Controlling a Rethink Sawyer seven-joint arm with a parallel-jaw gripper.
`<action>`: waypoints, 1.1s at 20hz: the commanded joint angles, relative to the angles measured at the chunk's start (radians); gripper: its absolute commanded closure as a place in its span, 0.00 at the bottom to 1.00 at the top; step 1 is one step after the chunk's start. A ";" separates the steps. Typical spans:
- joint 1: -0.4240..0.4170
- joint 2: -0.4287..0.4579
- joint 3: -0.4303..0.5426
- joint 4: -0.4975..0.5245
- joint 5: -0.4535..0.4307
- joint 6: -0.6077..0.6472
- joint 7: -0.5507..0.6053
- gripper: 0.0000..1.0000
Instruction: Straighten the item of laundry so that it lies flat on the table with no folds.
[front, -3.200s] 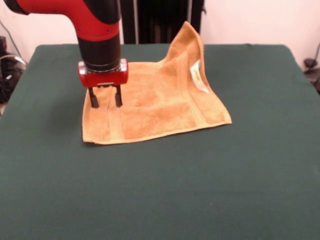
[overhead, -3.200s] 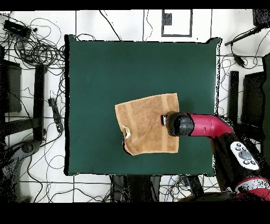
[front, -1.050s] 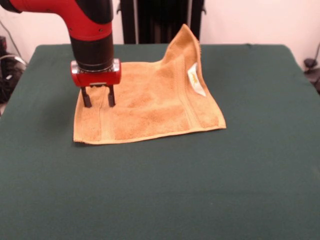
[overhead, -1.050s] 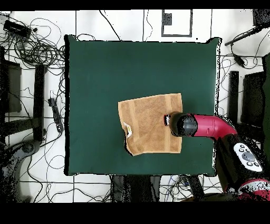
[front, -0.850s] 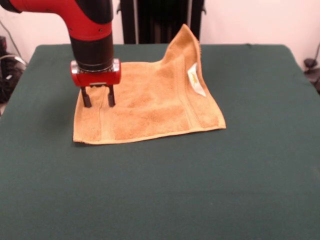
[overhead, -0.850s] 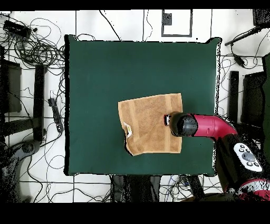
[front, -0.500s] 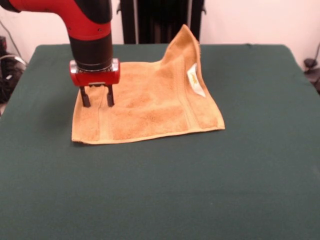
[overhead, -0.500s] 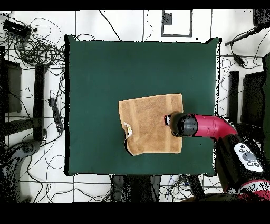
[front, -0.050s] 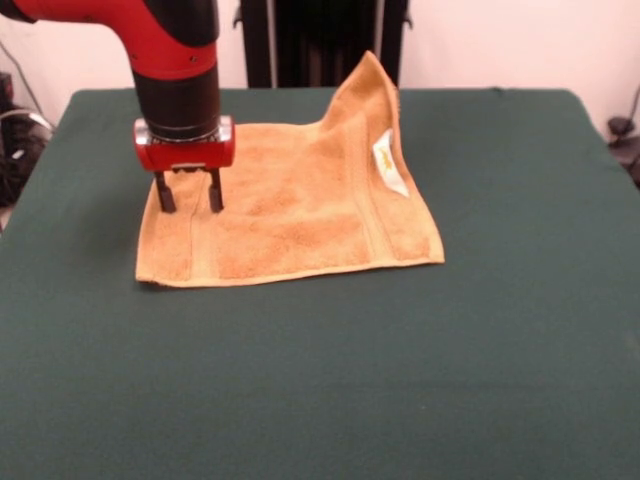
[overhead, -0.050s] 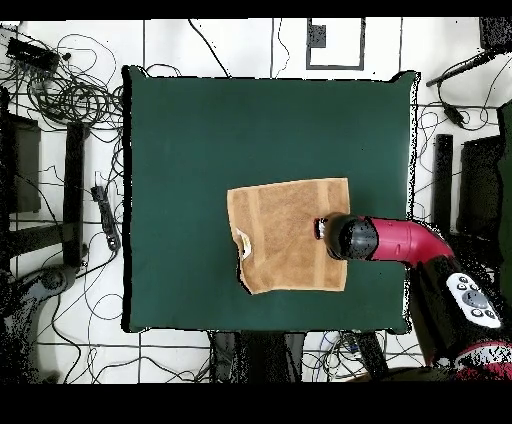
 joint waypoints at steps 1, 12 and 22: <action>-0.046 0.062 -0.035 -0.039 -0.032 -0.007 0.025 0.00; -0.026 0.086 -0.053 -0.048 -0.037 -0.017 0.063 0.00; -0.034 0.077 -0.042 -0.037 -0.038 -0.038 0.055 0.00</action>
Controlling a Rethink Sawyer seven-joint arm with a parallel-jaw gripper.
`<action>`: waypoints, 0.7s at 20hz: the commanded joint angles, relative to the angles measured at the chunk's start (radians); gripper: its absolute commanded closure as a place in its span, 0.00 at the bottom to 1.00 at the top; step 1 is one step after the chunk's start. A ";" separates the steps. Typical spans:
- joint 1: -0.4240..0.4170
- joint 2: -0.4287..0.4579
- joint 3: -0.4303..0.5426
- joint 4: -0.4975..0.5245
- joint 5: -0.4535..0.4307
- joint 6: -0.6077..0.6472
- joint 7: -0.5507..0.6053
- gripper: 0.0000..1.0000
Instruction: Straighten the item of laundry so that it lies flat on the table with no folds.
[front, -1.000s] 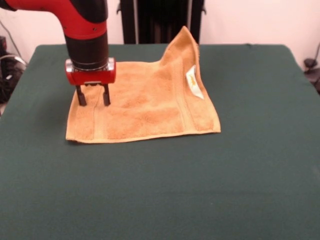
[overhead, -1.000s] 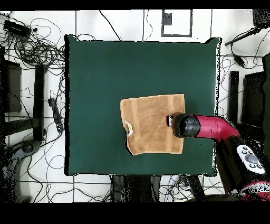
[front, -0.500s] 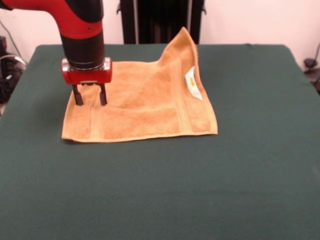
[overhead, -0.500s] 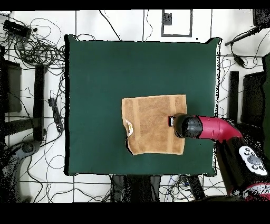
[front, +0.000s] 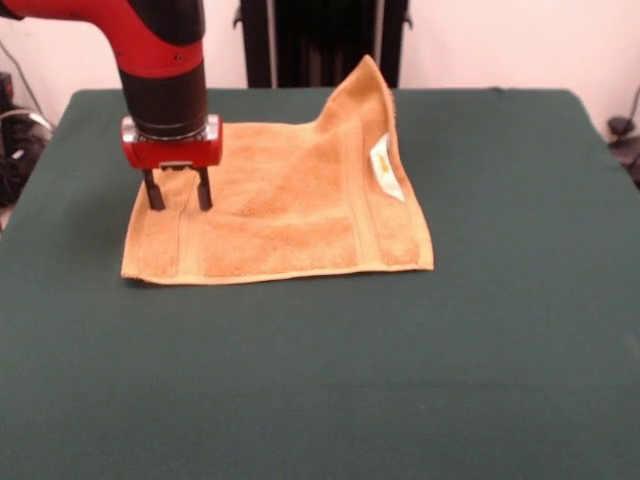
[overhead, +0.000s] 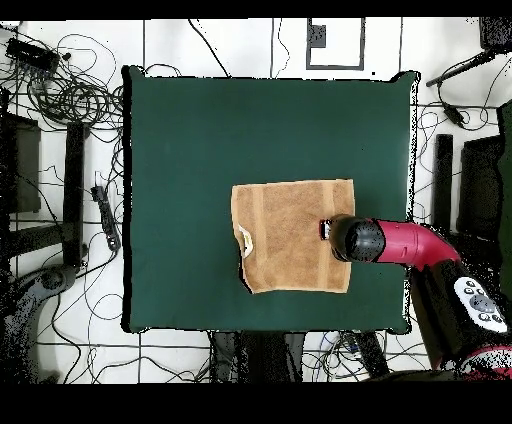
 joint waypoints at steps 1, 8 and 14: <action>-0.021 0.078 -0.044 -0.038 -0.030 -0.021 0.058 0.00; -0.015 0.089 -0.046 -0.027 -0.027 -0.040 0.079 0.00; -0.002 0.070 -0.061 -0.012 -0.040 -0.041 0.082 0.00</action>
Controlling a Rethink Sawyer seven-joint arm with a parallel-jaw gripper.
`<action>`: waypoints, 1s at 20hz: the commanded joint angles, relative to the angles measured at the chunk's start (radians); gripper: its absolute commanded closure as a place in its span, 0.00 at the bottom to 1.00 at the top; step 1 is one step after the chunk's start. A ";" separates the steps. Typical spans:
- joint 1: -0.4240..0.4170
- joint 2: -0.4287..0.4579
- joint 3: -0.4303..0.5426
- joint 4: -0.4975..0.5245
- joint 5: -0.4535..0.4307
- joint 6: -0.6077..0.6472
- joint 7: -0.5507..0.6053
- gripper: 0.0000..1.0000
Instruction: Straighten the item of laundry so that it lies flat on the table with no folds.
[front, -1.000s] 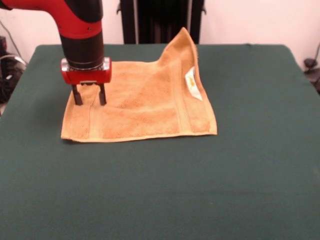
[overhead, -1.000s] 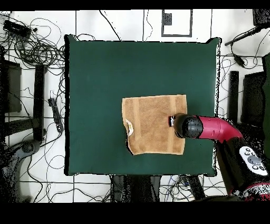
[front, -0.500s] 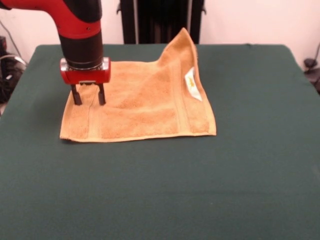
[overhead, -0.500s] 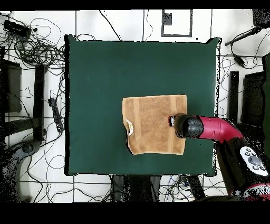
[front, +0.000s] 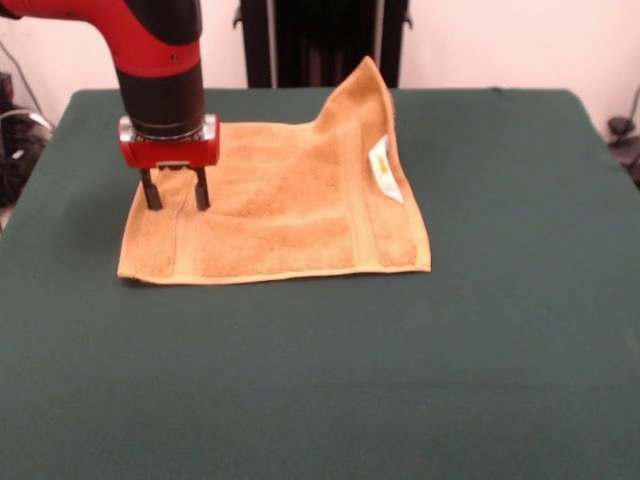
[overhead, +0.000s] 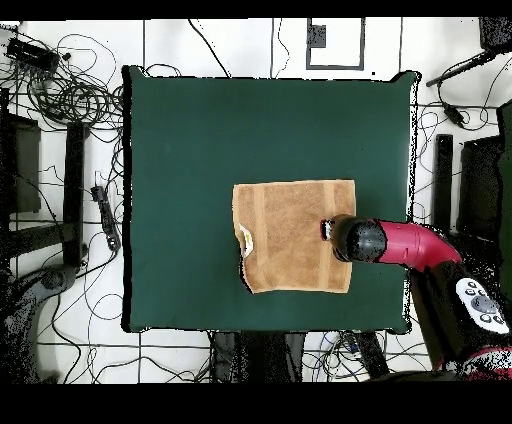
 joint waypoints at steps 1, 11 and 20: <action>-0.010 0.066 -0.046 -0.002 -0.032 -0.069 0.094 0.00; -0.026 0.062 -0.011 -0.006 -0.060 -0.041 -0.003 0.00; -0.017 0.063 -0.034 -0.021 -0.051 -0.046 0.036 0.00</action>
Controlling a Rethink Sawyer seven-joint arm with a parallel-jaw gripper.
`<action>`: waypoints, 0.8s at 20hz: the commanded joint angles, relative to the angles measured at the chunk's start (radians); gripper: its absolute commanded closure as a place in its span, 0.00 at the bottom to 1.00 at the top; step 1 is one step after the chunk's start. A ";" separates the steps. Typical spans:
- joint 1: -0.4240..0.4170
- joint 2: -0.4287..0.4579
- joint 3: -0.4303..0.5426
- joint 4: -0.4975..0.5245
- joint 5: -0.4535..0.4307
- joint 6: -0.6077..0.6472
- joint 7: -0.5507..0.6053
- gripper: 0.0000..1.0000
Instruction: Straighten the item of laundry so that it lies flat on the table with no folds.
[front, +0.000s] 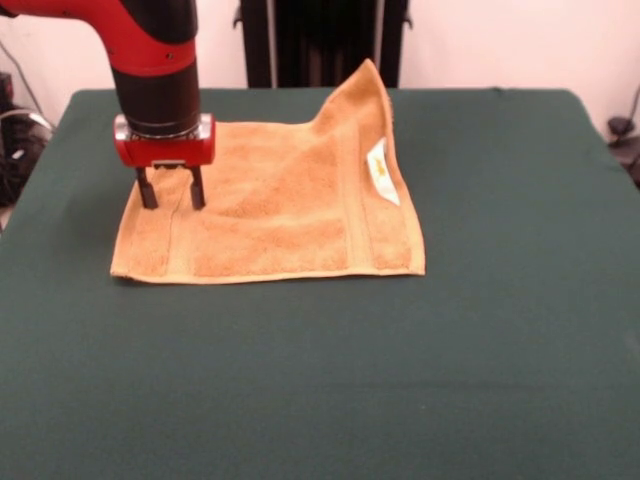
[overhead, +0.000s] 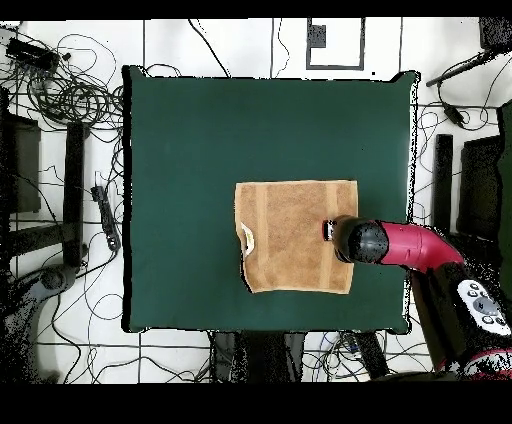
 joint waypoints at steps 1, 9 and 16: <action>-0.010 0.063 -0.038 -0.031 -0.046 -0.018 0.038 0.00; -0.024 0.056 -0.022 -0.027 -0.060 0.014 -0.024 0.00; -0.058 0.064 0.029 -0.036 -0.085 0.024 -0.122 0.00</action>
